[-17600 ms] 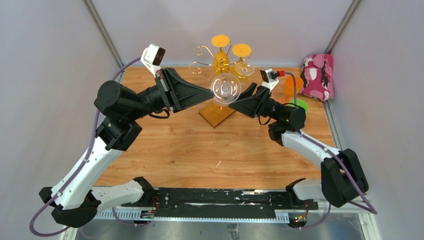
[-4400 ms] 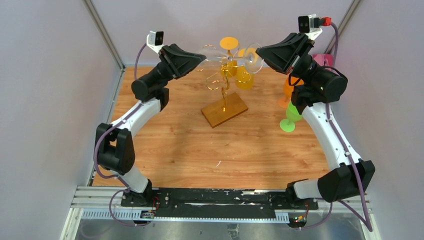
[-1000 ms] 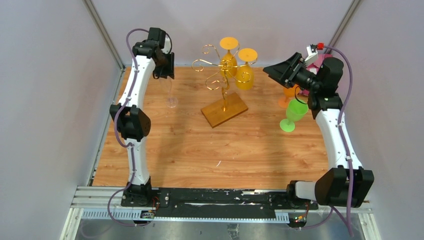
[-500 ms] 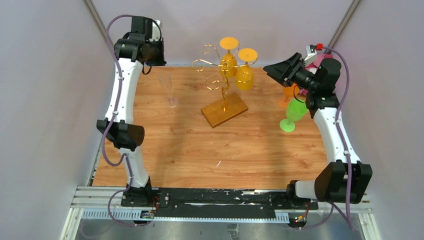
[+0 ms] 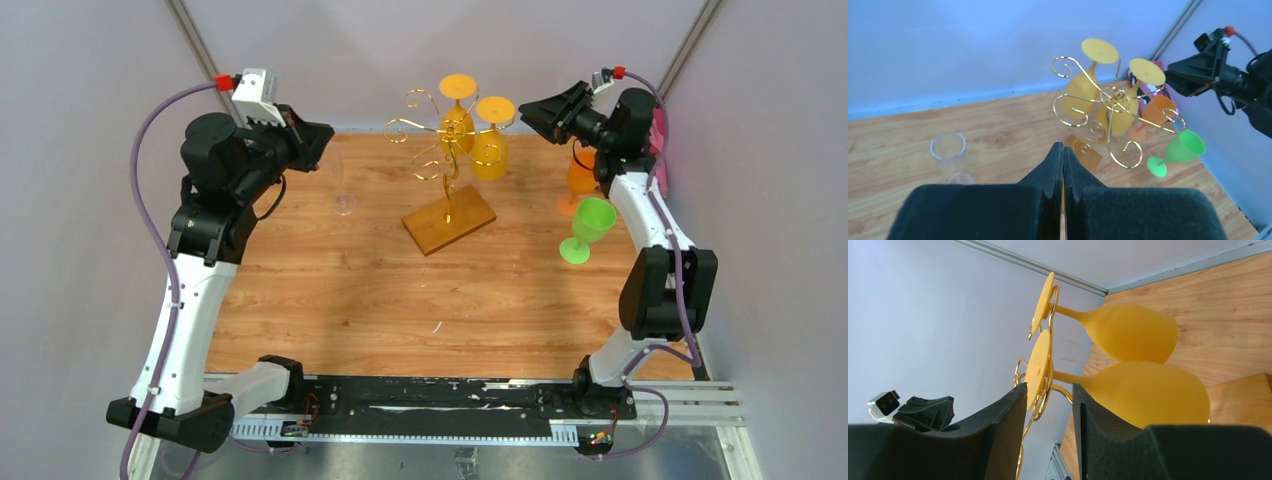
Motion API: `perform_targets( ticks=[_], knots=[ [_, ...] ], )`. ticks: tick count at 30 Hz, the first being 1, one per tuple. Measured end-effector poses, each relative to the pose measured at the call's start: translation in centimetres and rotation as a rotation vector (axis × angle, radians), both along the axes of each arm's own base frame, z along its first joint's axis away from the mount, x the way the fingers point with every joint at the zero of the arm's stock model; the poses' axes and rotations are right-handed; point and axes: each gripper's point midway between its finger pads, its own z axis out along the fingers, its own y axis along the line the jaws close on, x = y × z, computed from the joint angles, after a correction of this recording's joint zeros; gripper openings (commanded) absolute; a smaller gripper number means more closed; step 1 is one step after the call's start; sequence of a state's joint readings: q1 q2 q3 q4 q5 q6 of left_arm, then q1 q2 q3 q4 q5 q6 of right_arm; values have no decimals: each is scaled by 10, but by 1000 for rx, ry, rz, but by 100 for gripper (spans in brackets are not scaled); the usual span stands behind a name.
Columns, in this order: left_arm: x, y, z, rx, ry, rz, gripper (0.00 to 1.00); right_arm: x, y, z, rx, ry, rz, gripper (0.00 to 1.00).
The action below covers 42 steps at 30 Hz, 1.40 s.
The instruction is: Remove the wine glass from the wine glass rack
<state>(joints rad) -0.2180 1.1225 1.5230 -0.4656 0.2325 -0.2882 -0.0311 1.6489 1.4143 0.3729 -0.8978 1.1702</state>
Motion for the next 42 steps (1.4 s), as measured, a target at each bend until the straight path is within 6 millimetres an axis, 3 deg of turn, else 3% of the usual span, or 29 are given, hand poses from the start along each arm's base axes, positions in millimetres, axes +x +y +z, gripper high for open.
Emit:
perform_targets(
  ticks=[3, 9, 18, 24, 28, 33, 42],
  knots=[
    [-1, -3, 8, -22, -45, -13, 0, 7, 2, 0, 15, 6, 6, 39],
    [6, -4, -19, -12, 8, -11, 0, 19, 6, 12, 48, -14, 25, 37],
    [-1, -1, -8, -19, -28, -3, 0, 16, 36, 19, 54, -28, 96, 35],
    [-1, 0, -8, -18, -29, 2, 0, 15, 40, 19, 54, -32, 105, 30],
    [-1, 1, -8, -17, -30, 5, 0, 16, 40, 17, 54, -28, 105, 20],
    [-3, 2, -7, -18, -35, 8, 0, 20, 40, 12, 59, -11, 102, 0],
    [-4, 2, -10, -18, -30, 12, 0, 23, 36, 10, 66, 5, 90, 0]
  ],
)
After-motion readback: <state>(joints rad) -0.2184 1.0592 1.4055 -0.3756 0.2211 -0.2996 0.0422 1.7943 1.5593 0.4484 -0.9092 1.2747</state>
